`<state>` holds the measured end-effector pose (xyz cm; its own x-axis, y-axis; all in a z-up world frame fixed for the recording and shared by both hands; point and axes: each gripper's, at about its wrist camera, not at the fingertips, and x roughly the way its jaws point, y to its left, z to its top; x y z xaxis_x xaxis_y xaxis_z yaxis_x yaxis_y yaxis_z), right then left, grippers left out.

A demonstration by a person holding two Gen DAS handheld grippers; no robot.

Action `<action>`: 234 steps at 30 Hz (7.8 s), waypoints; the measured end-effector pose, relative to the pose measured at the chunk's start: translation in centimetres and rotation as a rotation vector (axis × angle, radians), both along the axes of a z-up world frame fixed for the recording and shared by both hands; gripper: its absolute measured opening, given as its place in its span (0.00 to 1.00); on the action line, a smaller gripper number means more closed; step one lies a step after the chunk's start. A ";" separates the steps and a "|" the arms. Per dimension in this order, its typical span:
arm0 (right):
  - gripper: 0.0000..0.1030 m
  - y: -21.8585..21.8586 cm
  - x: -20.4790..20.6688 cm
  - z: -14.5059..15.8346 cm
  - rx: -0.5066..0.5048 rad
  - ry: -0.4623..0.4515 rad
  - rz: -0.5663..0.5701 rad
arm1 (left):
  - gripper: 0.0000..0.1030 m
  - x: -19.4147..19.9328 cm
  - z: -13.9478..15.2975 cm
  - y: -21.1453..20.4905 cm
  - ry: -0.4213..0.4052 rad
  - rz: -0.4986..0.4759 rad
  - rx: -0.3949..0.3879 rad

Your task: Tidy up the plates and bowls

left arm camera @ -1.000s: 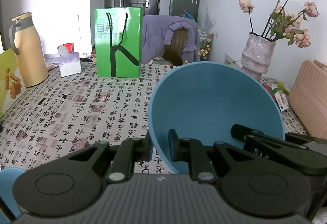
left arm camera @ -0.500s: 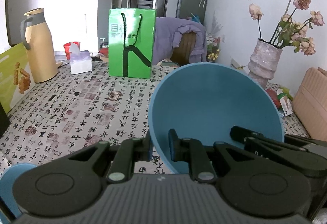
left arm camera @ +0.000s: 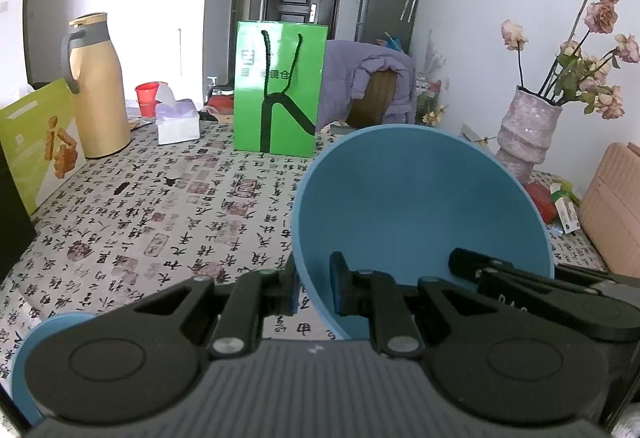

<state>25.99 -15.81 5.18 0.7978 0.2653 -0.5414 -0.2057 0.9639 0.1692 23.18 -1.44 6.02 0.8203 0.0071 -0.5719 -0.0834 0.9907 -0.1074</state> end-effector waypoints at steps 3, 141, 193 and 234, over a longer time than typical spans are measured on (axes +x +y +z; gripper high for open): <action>0.16 0.5 -0.2 0.0 0.003 0.001 0.009 | 0.15 -0.3 0.1 0.5 -0.001 0.007 0.000; 0.12 20.1 -6.2 -4.3 -0.134 0.046 0.378 | 0.14 -11.8 -5.0 17.6 0.060 0.344 -0.013; 1.00 5.1 -15.7 -7.6 0.002 -0.145 0.284 | 1.00 -21.4 -4.6 12.2 -0.346 0.199 0.113; 1.00 16.3 -12.4 -5.1 -0.024 -0.085 0.286 | 1.00 -14.8 -6.8 24.0 -0.094 -0.027 -0.092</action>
